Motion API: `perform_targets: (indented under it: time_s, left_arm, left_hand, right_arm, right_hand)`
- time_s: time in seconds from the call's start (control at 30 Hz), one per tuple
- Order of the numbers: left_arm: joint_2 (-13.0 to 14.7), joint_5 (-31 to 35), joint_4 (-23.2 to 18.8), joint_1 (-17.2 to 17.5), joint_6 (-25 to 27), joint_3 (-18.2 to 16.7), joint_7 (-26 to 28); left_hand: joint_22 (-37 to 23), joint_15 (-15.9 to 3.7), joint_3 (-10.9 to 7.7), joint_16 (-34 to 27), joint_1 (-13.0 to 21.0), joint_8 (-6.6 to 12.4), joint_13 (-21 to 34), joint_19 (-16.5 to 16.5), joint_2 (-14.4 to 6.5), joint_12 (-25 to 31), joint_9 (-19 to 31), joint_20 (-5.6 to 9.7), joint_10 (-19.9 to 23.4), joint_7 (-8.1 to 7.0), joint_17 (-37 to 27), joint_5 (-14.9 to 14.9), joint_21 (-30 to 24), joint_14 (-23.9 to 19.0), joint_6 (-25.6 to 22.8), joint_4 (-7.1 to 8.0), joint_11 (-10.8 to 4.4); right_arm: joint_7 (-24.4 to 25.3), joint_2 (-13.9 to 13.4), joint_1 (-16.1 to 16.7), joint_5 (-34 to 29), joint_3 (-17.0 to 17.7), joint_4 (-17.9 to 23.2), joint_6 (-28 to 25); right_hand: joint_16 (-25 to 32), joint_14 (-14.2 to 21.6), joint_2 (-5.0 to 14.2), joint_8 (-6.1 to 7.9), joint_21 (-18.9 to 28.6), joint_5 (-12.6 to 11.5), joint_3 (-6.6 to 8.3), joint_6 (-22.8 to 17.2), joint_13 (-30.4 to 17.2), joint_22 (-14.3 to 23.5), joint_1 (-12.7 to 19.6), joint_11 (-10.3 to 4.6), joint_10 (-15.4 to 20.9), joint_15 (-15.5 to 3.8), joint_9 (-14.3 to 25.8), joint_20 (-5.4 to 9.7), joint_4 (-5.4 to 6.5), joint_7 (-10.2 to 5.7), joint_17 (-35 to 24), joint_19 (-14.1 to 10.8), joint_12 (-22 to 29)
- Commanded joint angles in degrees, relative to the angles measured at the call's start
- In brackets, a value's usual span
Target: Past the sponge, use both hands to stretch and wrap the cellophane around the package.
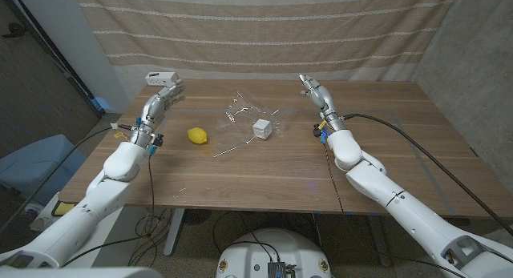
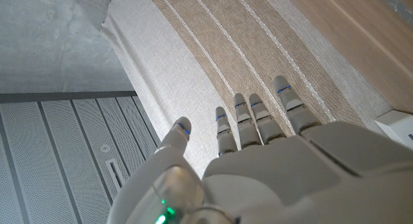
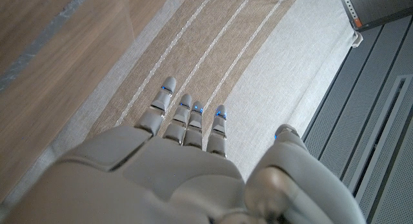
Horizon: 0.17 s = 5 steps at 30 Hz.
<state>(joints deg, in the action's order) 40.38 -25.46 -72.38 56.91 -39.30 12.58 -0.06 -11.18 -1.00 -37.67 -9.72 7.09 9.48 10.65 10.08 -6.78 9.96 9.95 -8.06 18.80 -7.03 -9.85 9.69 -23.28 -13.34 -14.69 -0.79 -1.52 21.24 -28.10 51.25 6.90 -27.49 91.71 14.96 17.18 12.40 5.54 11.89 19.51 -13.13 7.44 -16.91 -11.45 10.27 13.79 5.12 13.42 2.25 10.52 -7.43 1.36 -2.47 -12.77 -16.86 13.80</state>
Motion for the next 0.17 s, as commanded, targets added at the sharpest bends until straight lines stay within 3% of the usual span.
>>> perform_targets:
  time_s: [0.03, 0.17]
  left_arm:
    - [0.90, -3.66, -3.15, 3.60, 5.69, -1.21, 1.76]
    - [0.67, -5.28, -3.36, 4.42, 6.36, -1.46, 1.18]
  left_hand:
    - [0.02, -0.04, -0.01, 0.14, -0.76, 0.10, -0.12, -0.38, 0.19, -0.20, 0.07, 0.24, -1.79, -0.28, 0.00, 0.49, 0.66, 1.28, 1.36, 0.42, -0.16]
    - [0.04, 0.44, 0.02, 0.15, -0.86, -0.03, -0.16, -0.86, 0.21, -0.11, 0.05, -0.18, -2.61, -0.27, 0.03, 0.53, 0.94, 2.00, 2.49, 0.55, 0.23]
  right_arm:
    - [2.21, -0.73, 2.59, 2.46, 4.73, 2.07, 2.81]
    - [3.19, 0.09, 2.94, 1.91, 5.04, 1.61, 4.65]
  right_hand:
    - [-0.07, 0.70, -0.01, -0.03, -0.67, -0.03, 0.13, -0.75, -0.21, 0.10, -0.75, -0.44, 0.61, -0.15, 0.15, -3.95, 0.65, -0.13, 0.06, 0.71, 0.11]
    - [-0.03, 1.08, 0.00, -0.10, -0.99, -0.04, 0.08, -0.80, -0.21, 0.15, -0.96, -0.71, 0.65, -0.06, 0.15, -4.59, 0.75, -0.28, 0.08, 1.16, 0.00]
